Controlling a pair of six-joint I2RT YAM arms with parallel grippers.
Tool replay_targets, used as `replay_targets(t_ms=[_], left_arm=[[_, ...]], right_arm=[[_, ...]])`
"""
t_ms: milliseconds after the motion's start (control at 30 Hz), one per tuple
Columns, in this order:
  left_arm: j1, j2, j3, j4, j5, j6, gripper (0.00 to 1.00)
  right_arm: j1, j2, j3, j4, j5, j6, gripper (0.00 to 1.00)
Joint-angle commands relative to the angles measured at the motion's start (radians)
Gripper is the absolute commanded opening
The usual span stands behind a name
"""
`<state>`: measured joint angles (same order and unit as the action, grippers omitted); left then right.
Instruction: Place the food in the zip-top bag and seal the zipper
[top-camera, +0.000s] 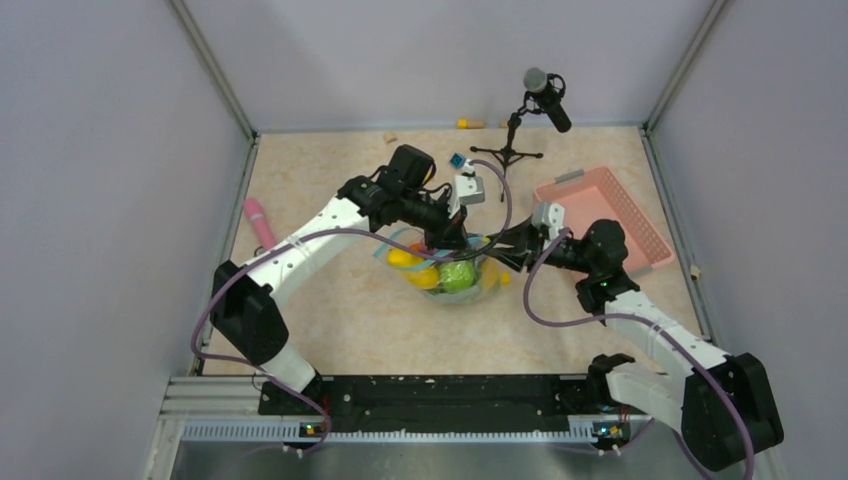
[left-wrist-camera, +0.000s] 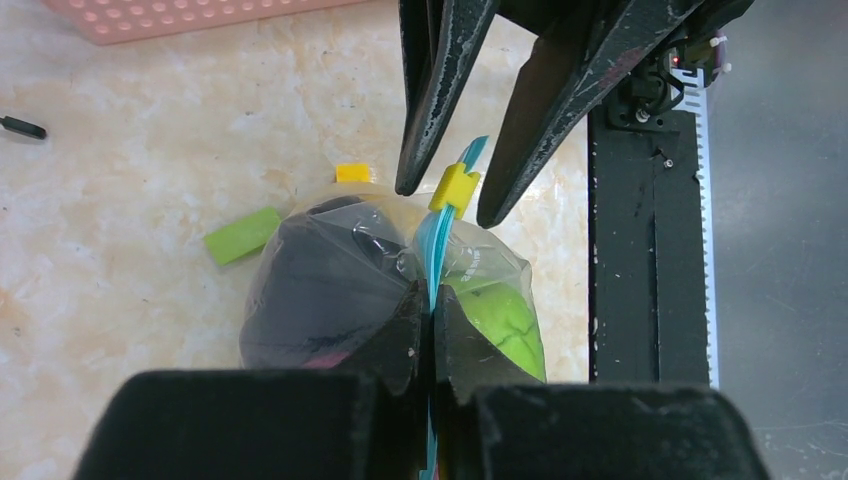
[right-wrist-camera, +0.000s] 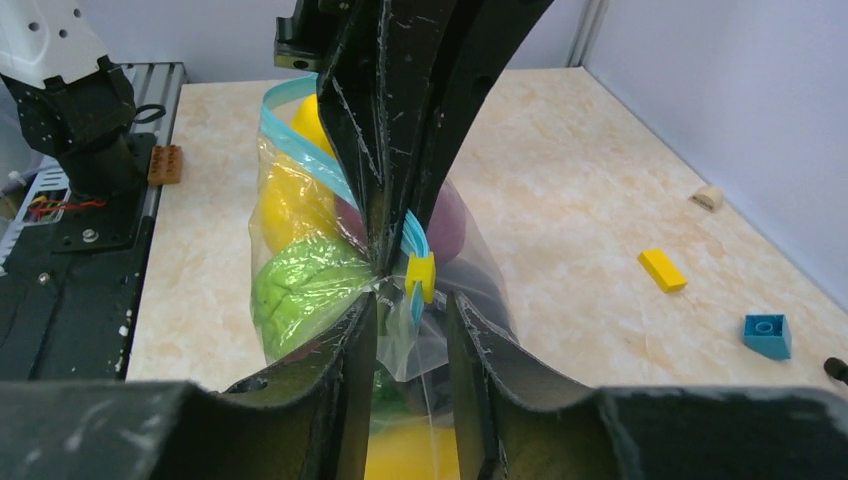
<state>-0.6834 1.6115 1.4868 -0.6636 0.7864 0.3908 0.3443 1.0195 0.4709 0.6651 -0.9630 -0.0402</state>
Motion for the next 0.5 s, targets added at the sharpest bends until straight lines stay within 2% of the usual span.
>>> replay_targets(t_ms=[0, 100, 133, 200, 300, 367, 467], left_arm=[[0.000, -0.071, -0.003, 0.066, 0.055, -0.016, 0.00], [0.001, -0.071, -0.003, 0.065, 0.061, -0.017, 0.00], [0.000, -0.070, -0.003, 0.064, 0.064, -0.017, 0.00], [0.001, -0.068, -0.003, 0.064, 0.068, -0.015, 0.00], [0.001, -0.071, -0.001, 0.063, 0.077, -0.013, 0.02], [0.000, -0.072, 0.005, 0.064, 0.084, -0.012, 0.29], [-0.001, -0.063, 0.026, 0.064, 0.098, -0.015, 0.54]], right_arm=[[-0.003, -0.004, 0.030, -0.030, -0.023, -0.038, 0.31], [-0.002, -0.001, 0.028, -0.003, -0.027, -0.024, 0.29], [-0.002, 0.003, 0.027, 0.012, -0.027, -0.009, 0.24], [-0.003, 0.009, 0.029, 0.019, -0.032, 0.000, 0.01], [-0.003, 0.016, 0.029, 0.005, -0.040, -0.013, 0.00], [-0.003, 0.023, 0.038, -0.013, -0.047, -0.015, 0.00], [-0.003, 0.035, 0.057, -0.031, -0.073, -0.017, 0.00]])
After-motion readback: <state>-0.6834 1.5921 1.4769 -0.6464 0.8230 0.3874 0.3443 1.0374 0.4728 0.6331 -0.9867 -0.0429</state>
